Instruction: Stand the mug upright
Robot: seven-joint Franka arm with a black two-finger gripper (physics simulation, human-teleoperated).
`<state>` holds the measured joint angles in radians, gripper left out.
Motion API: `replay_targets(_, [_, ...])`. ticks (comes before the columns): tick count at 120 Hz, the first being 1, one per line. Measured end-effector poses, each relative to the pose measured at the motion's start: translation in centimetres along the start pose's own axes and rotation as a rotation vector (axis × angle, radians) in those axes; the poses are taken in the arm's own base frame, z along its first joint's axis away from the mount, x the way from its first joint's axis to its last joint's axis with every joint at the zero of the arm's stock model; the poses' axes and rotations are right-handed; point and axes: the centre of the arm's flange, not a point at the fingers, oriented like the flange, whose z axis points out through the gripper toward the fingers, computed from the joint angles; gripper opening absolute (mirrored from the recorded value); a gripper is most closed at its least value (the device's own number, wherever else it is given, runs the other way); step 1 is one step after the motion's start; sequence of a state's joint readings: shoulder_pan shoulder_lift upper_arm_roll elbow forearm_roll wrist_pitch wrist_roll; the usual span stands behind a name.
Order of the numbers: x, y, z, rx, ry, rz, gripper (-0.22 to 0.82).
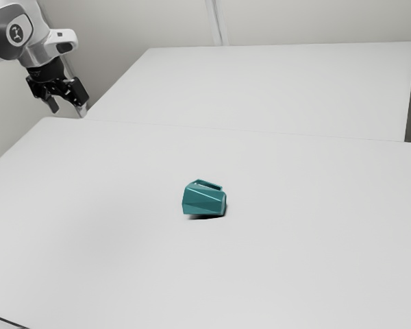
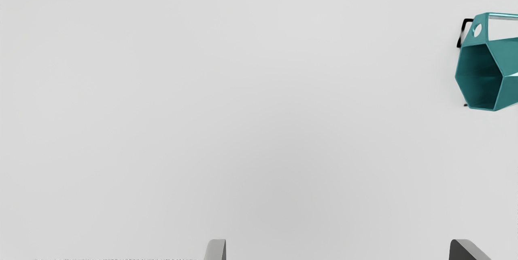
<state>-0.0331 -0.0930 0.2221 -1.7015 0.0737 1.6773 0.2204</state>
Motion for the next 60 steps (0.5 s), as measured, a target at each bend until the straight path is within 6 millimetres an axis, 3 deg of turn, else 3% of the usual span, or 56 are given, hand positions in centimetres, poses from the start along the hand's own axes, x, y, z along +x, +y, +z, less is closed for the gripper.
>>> replay_targets(46, [-0.3,0.5,0.6,-0.017,-0.01,-0.072,0.6])
replay_targets(60, [0.6,1.0,2.3,-0.119,-0.02,-0.109,0.6])
